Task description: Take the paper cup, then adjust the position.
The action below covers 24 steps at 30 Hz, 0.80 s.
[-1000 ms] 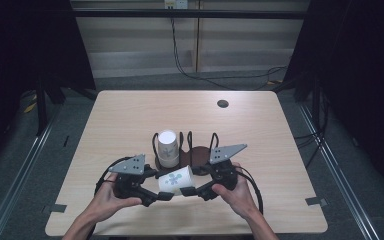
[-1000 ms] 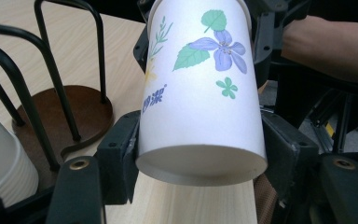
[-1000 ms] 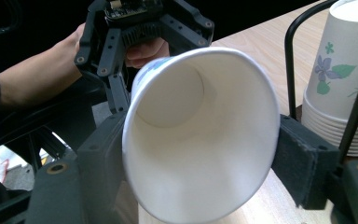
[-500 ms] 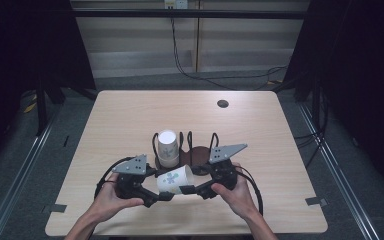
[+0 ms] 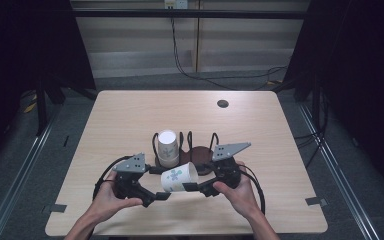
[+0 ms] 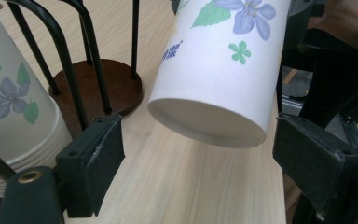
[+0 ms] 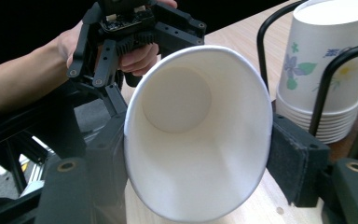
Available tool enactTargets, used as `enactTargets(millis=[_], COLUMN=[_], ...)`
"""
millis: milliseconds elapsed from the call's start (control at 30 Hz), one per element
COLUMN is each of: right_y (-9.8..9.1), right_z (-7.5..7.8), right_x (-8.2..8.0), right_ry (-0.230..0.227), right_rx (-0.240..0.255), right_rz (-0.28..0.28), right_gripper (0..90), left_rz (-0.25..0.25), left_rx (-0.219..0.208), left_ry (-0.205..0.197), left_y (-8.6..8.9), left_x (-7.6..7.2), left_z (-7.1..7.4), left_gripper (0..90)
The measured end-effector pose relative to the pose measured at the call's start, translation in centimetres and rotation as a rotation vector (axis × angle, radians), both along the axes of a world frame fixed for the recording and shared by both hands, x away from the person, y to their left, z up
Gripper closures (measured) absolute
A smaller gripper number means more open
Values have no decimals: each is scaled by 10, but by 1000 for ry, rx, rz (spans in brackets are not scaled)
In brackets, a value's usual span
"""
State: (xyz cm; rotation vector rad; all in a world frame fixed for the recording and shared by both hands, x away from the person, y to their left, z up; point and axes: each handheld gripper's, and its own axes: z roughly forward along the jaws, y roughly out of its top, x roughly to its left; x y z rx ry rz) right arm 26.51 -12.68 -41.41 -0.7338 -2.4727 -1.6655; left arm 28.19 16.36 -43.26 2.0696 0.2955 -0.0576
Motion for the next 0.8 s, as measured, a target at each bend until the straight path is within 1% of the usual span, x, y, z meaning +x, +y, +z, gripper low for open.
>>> enactTargets(millis=[67,133,200,300,367,433,533,667,733,800], right_y=[-1,-2,-4,-7,-8,-9,-12,-14,-15,-16], right_z=[1,2,3,3,3,3,3,3,4,4], right_x=[0,0,1,1,1,1,2,2,2,2], right_ry=[-2,-1,-1,0,2,5,11,14,14,13], right_rx=[-4,-8,-13,-25,-34,-40,-52,-70,-90,-110], right_rz=[-7,-11,-17,-26,-33,-41,-53,-64,-66,-69], right_gripper=[296,296,297,297,297,297,297,297,297,296], left_rz=[10,30,43,77,84,86,76,64,65,78], left_rx=[4,1,-10,-4,-6,-4,-9,-3,-7,-2], left_ry=[-6,-12,-12,-16,-14,-14,-13,-7,-9,-12], left_y=[1,2,5,9,12,13,14,15,16,17], left_x=[0,0,0,2,3,4,4,4,4,5], left_z=[0,-1,-2,-1,-1,0,-1,-1,-1,-1], left_gripper=[159,159,159,159,158,158,159,159,158,160])
